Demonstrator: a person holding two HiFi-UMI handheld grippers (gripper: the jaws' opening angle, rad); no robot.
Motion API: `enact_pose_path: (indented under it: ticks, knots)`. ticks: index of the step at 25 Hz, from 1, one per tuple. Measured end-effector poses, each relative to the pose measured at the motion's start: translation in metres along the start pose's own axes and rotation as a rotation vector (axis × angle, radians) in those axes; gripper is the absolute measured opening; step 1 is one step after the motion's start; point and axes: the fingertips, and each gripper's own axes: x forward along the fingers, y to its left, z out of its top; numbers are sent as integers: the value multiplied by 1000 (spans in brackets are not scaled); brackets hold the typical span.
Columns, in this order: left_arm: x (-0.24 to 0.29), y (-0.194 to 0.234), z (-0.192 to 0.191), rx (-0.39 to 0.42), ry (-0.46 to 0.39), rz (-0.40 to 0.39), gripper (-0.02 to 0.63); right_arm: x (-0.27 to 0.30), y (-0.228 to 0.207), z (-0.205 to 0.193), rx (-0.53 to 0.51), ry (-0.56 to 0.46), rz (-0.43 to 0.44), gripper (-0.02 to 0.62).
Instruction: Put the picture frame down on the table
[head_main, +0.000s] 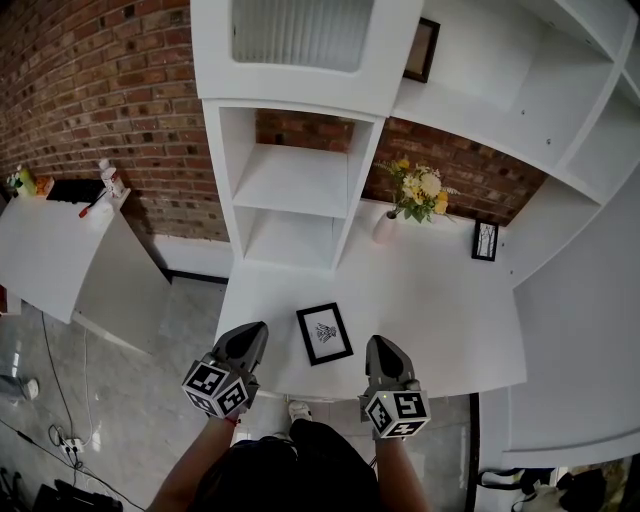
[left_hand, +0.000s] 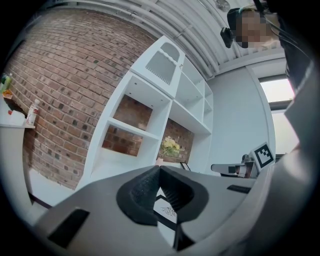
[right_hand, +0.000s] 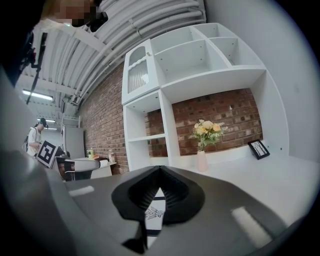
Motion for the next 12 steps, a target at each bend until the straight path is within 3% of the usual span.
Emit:
enact_pose_path:
  ticks: [12]
  knots:
    - [-13, -6, -3, 4, 4, -2, -9, -14, 9, -2, 6, -7, 7, 3]
